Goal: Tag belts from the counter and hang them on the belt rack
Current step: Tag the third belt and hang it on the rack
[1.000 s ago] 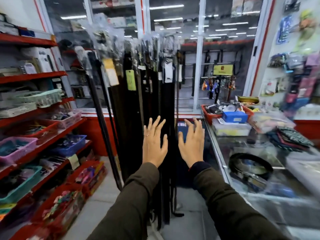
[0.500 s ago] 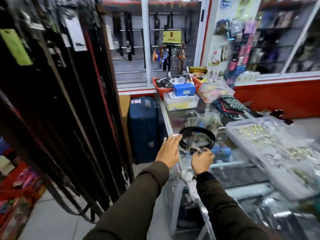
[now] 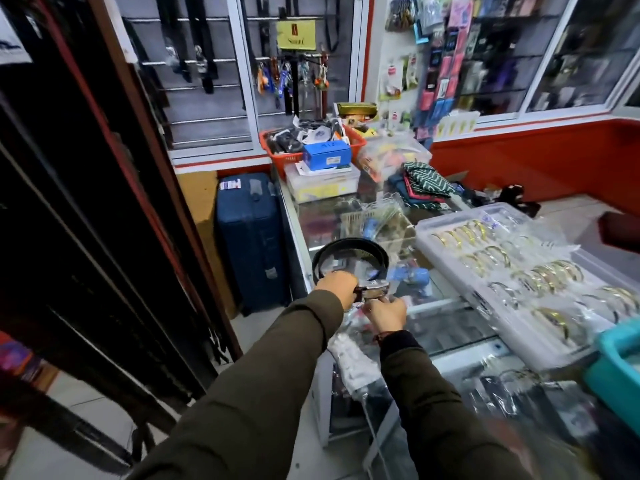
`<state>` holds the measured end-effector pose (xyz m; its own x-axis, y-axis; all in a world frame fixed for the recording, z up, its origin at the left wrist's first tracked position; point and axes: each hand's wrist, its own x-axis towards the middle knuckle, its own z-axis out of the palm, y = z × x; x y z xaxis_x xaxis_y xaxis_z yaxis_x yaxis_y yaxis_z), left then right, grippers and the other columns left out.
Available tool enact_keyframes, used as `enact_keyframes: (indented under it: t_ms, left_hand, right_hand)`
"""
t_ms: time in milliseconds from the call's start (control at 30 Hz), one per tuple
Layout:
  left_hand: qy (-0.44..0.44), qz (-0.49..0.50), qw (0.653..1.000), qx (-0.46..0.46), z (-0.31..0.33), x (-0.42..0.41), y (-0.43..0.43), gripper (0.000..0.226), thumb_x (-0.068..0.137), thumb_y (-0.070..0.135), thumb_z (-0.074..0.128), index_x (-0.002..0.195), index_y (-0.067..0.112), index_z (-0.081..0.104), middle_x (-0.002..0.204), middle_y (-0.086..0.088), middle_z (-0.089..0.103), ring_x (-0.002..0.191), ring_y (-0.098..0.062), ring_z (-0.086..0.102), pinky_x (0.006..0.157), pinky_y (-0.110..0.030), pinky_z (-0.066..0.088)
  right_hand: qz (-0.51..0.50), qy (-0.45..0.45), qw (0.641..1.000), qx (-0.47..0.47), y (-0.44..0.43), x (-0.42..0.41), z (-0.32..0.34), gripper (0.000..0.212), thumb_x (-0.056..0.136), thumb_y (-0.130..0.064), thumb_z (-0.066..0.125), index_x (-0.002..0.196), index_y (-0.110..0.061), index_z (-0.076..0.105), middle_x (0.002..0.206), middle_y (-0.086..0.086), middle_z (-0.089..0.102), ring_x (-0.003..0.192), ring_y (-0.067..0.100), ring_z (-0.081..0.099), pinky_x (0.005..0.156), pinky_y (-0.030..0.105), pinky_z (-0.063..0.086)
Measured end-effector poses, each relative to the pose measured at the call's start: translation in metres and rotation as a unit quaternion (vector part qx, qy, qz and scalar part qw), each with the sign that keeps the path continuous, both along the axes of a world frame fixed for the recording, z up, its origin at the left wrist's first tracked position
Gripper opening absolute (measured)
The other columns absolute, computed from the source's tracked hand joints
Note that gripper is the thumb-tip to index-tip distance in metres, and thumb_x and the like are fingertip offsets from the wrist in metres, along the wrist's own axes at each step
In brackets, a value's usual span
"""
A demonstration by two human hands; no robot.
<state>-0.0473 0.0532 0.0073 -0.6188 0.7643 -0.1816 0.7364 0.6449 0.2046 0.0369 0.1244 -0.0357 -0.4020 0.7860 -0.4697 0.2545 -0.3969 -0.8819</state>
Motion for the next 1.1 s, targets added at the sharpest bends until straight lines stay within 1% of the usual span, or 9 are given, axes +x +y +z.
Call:
enact_keyframes:
  t_ms: [67,133,200,400,500,700,833,967,1100]
  left_hand:
    - [-0.008,0.008,1.0,0.024,0.0,0.004,-0.006,0.03,0.1,0.017,0.053,0.126,0.005,0.062,0.127,-0.019,0.064,0.119,-0.038,0.06,0.098,-0.045,0.051]
    - [-0.009,0.036,0.997,0.071,-0.001,0.008,-0.015,0.028,0.1,0.02,0.053,0.123,0.007,0.064,0.124,-0.018,0.066,0.117,-0.038,0.061,0.097,-0.045,0.052]
    - [-0.019,0.063,0.99,0.123,-0.003,0.012,-0.025,0.025,0.099,0.021,0.054,0.119,0.01,0.066,0.119,-0.016,0.069,0.113,-0.037,0.063,0.093,-0.044,0.053]
    - [-0.11,0.194,0.917,0.331,0.0,0.027,-0.06,0.031,0.097,0.017,0.059,0.127,0.014,0.067,0.123,-0.014,0.072,0.116,-0.03,0.066,0.099,-0.034,0.052]
    - [-0.117,0.24,0.877,0.4,0.006,0.033,-0.082,0.029,0.098,0.017,0.059,0.124,0.011,0.069,0.12,-0.013,0.074,0.113,-0.028,0.067,0.089,-0.022,0.047]
    - [-0.121,0.29,0.821,0.477,0.019,0.047,-0.133,0.032,0.099,0.017,0.058,0.13,0.009,0.066,0.125,-0.01,0.072,0.117,-0.021,0.065,0.09,-0.016,0.041]
    - [-0.073,0.284,0.829,0.477,0.034,0.055,-0.166,0.036,0.101,0.019,0.056,0.134,0.006,0.061,0.136,-0.013,0.063,0.127,-0.025,0.058,0.104,-0.022,0.042]
    - [0.033,0.285,0.836,0.468,0.05,0.066,-0.192,0.043,0.105,0.028,0.046,0.144,0.011,0.052,0.148,-0.007,0.044,0.135,-0.024,0.043,0.117,-0.037,0.035]
    - [0.02,0.268,0.789,0.552,0.086,0.069,-0.213,0.039,0.103,0.016,0.054,0.14,0.003,0.054,0.127,-0.015,0.058,0.119,-0.02,0.057,0.093,-0.004,0.039]
  right_hand:
    - [-0.026,0.041,0.999,-0.006,-0.003,-0.001,0.002,0.034,0.077,0.018,0.062,0.108,0.004,0.06,0.102,0.012,0.059,0.096,0.02,0.054,0.074,0.021,0.053]
    - [-0.036,0.101,0.992,-0.059,-0.008,0.0,0.005,0.052,0.081,0.022,0.059,0.131,0.013,0.049,0.114,0.018,0.058,0.1,0.024,0.054,0.093,0.034,0.053]
    - [-0.031,0.155,0.981,-0.116,-0.016,0.001,0.013,0.043,0.086,0.022,0.055,0.127,0.011,0.049,0.111,0.022,0.059,0.097,0.03,0.057,0.093,0.05,0.05]
    - [0.056,0.237,0.959,-0.145,-0.036,-0.001,0.037,0.025,0.092,0.01,0.057,0.114,-0.002,0.052,0.095,0.022,0.063,0.075,0.026,0.062,0.091,0.045,0.055]
    - [0.123,0.263,0.951,-0.109,-0.051,0.0,0.051,0.035,0.089,0.011,0.061,0.122,0.002,0.055,0.098,0.02,0.065,0.077,0.025,0.064,0.067,0.028,0.062]
    - [0.253,0.201,0.946,-0.012,-0.088,0.0,0.073,0.044,0.086,0.005,0.069,0.127,0.011,0.056,0.12,0.028,0.065,0.102,0.033,0.066,0.086,0.035,0.059]
    - [0.299,0.207,0.927,0.091,-0.112,0.004,0.091,0.036,0.083,0.001,0.073,0.117,0.006,0.064,0.113,0.021,0.069,0.093,0.023,0.066,0.062,0.018,0.057]
    - [0.324,0.252,0.896,0.17,-0.141,0.009,0.117,0.029,0.083,-0.002,0.075,0.107,-0.013,0.065,0.105,0.01,0.071,0.09,0.014,0.068,0.068,0.021,0.056]
    - [0.327,0.319,0.867,0.197,-0.164,0.01,0.15,0.029,0.083,-0.002,0.074,0.108,-0.016,0.067,0.102,0.006,0.072,0.095,0.014,0.068,0.084,0.026,0.057]
